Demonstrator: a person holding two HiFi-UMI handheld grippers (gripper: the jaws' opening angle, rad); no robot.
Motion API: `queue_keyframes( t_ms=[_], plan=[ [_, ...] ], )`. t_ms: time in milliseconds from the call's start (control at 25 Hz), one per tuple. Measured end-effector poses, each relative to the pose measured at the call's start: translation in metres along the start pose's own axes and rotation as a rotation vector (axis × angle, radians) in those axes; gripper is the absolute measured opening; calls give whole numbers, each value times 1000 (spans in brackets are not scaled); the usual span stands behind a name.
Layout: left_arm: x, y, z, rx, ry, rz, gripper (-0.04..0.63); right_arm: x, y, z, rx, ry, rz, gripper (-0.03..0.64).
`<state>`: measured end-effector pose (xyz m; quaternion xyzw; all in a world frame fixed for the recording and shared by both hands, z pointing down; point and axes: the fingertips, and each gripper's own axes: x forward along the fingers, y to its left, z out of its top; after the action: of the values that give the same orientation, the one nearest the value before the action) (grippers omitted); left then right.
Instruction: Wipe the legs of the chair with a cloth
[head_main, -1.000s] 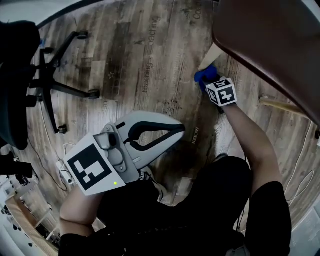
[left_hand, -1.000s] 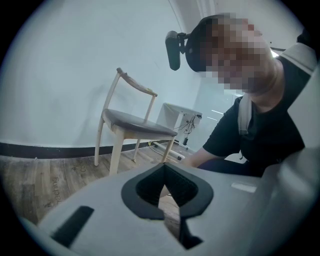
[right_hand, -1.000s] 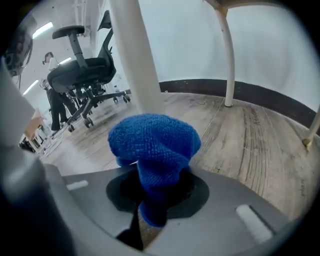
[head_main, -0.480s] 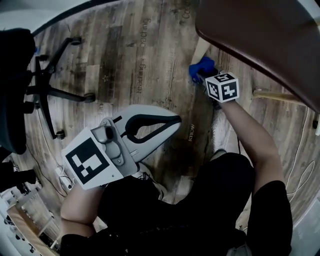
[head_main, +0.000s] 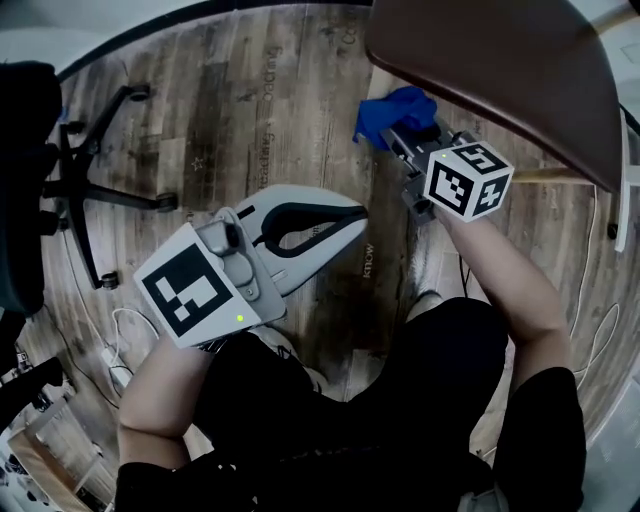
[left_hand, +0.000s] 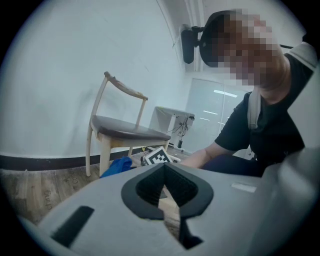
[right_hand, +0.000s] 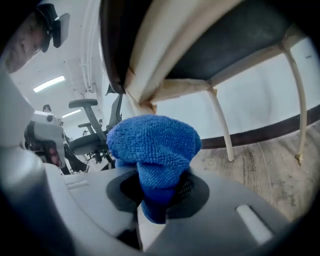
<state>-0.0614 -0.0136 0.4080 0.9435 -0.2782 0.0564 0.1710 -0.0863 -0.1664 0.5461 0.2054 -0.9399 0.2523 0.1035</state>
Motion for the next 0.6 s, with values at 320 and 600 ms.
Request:
queue_keyframes(
  t_ms=[320, 600],
  plan=[
    [9, -8, 19, -20, -68, -25, 0, -28, 46, 68, 95, -100, 96, 86],
    [0, -9, 11, -20, -50, -28, 0, -63, 38, 79, 161, -141, 61, 86]
  ],
)
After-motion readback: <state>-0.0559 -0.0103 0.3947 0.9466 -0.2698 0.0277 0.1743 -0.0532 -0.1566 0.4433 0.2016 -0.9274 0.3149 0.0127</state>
